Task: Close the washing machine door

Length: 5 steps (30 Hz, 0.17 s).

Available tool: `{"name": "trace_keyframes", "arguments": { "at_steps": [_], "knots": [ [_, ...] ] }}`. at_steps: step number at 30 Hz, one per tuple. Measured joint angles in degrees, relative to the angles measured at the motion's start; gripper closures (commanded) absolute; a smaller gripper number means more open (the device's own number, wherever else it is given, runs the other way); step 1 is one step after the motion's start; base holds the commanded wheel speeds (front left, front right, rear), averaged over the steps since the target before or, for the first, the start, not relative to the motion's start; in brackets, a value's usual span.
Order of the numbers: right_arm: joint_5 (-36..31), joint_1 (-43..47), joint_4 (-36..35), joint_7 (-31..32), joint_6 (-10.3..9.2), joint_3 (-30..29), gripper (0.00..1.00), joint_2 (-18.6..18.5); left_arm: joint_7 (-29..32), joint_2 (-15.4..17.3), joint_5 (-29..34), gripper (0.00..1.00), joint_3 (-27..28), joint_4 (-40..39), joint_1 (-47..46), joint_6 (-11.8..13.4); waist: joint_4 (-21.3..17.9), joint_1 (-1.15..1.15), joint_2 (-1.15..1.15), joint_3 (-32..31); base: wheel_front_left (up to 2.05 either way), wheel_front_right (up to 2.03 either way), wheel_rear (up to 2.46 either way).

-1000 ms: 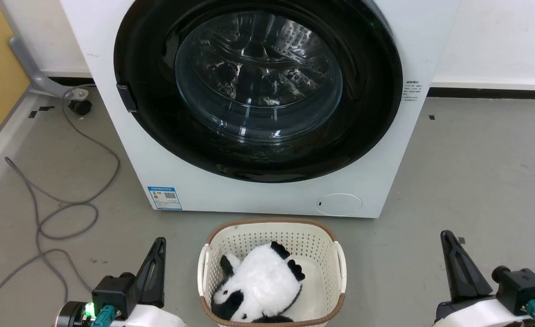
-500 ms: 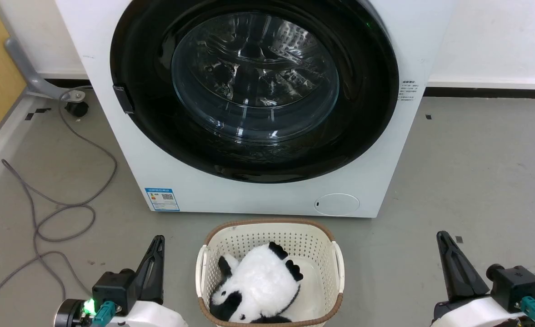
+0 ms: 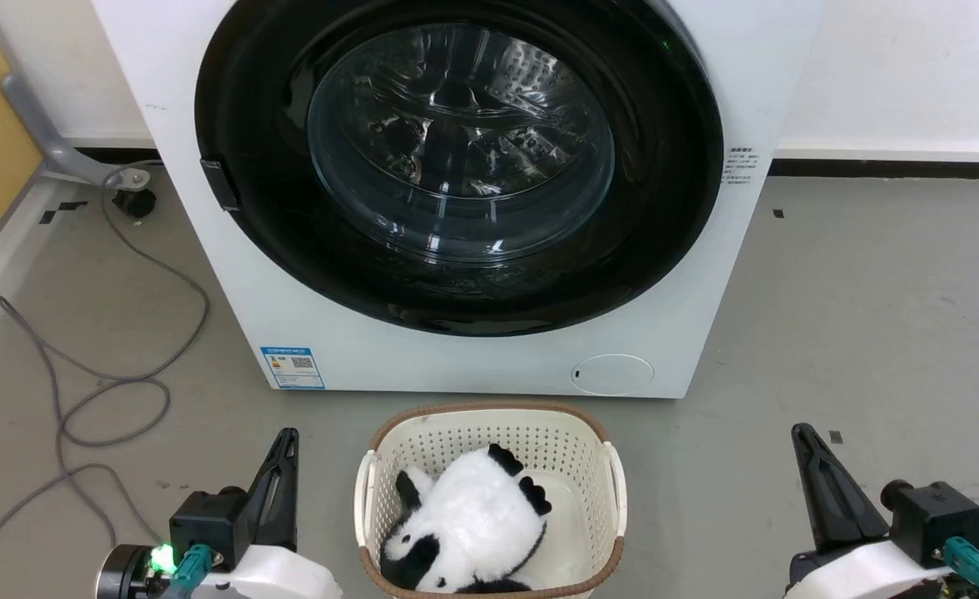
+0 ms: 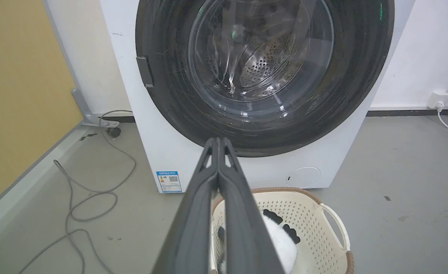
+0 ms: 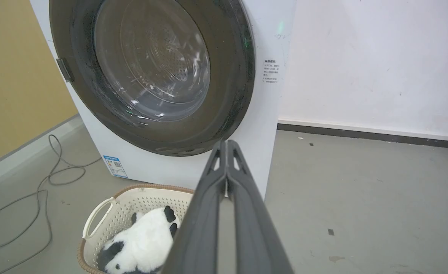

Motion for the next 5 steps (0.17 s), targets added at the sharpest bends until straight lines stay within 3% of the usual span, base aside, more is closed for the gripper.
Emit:
{"name": "trace_keyframes", "arguments": {
  "at_steps": [5],
  "knots": [
    [-0.2,-0.1,-0.1,0.6,0.00,0.0,1.00,0.1,0.5,0.0,0.4,1.00,0.0,-0.3,0.0,0.4,-0.2,0.00,0.00,0.0,0.00,0.00,0.00]
  ]
}}
